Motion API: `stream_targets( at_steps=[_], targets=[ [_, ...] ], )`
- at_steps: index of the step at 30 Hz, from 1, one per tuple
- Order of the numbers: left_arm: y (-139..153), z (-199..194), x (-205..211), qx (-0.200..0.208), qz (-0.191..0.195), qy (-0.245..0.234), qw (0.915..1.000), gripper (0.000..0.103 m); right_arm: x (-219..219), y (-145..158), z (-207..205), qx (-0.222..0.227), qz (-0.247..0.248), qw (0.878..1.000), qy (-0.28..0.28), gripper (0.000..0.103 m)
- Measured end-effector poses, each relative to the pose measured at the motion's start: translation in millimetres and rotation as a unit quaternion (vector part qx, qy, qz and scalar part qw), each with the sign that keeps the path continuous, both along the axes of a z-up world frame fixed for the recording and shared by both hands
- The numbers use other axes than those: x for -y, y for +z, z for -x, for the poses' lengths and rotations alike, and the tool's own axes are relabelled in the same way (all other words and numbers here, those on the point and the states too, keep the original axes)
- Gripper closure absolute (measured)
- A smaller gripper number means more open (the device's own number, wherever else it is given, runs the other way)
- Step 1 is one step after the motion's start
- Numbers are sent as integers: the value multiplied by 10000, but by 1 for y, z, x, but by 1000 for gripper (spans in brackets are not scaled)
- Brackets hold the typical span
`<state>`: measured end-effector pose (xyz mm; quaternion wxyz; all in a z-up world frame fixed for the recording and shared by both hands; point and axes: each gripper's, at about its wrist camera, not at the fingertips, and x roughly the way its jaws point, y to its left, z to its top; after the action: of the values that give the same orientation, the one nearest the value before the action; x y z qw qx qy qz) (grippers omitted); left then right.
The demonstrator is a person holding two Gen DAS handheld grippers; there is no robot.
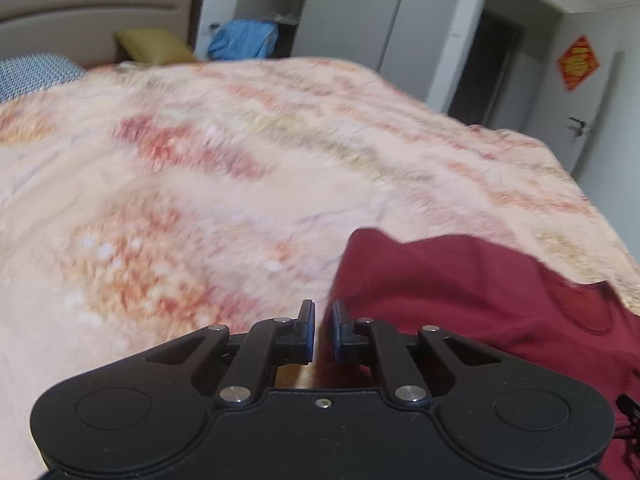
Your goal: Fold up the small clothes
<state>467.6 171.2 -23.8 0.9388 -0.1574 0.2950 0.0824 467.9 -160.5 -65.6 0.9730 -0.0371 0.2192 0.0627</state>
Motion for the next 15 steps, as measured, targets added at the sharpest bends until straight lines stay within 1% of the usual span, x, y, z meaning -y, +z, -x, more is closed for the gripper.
stream_targets(
  at_steps=[2,3,5,6,9,10,11,13,15],
  targets=[
    [-7,0,-1,6,102,31,9999,93,-4,-2,-1,-14,118,9999,-2,0],
    [-8,1,0,25,92,32,9999,93,-3,-3,-3,-48,99,9999,4,0],
    [-8,3,-1,64,114,43,9999,90,0,-5,-4,-112,-27,9999,32,0],
    [-6,4,-3,74,149,76,9998,83,2,-5,-5,-133,-91,9999,41,0],
    [-1,12,-10,125,308,125,9994,70,5,-7,-6,-136,-148,9998,45,0],
    [1,15,-11,140,333,118,9993,62,4,-8,-6,-126,-129,9998,41,0],
    [2,18,-13,140,353,93,9992,57,4,-8,-5,-118,-105,9999,35,0],
    [4,27,-12,136,329,103,9993,40,3,-8,-6,-122,-80,9999,31,0],
    [5,36,-9,135,223,18,9997,33,4,-7,-4,-178,-93,9998,32,0]
  ],
)
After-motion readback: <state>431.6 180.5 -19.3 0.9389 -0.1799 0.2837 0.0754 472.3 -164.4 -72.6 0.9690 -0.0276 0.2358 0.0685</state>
